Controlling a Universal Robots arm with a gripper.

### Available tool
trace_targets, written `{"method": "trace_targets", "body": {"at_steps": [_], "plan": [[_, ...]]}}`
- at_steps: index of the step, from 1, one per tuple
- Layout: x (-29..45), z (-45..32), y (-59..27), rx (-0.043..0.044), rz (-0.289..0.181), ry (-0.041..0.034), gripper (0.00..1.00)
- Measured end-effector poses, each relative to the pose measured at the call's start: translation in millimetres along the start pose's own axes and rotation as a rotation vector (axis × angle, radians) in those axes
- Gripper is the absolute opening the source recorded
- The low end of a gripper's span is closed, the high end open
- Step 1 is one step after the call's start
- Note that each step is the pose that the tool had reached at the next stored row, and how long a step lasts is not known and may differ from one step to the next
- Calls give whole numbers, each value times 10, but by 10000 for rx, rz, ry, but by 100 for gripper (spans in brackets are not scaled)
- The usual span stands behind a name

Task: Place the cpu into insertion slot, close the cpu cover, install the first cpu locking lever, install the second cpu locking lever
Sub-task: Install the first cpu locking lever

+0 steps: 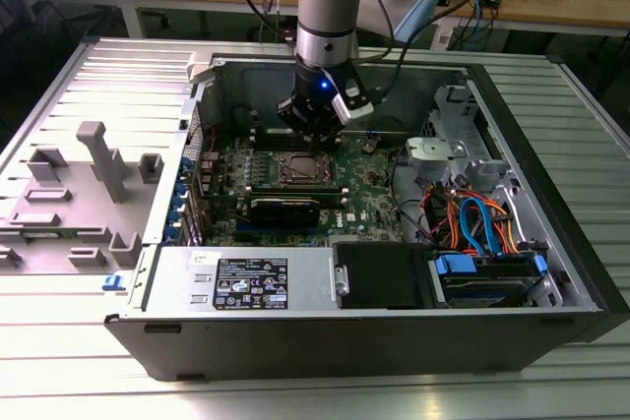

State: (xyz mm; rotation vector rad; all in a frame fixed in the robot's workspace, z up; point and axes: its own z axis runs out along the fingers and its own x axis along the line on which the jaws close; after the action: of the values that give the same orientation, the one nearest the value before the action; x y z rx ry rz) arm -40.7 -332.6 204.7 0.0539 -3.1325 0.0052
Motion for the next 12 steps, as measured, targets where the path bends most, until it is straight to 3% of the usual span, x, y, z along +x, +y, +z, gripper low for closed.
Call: {"method": "trace_targets", "body": {"at_steps": [7,12], "plan": [[-1,25,2,-2,1,-5,11],[0,-5,1,-8,1,-4,11]]}}
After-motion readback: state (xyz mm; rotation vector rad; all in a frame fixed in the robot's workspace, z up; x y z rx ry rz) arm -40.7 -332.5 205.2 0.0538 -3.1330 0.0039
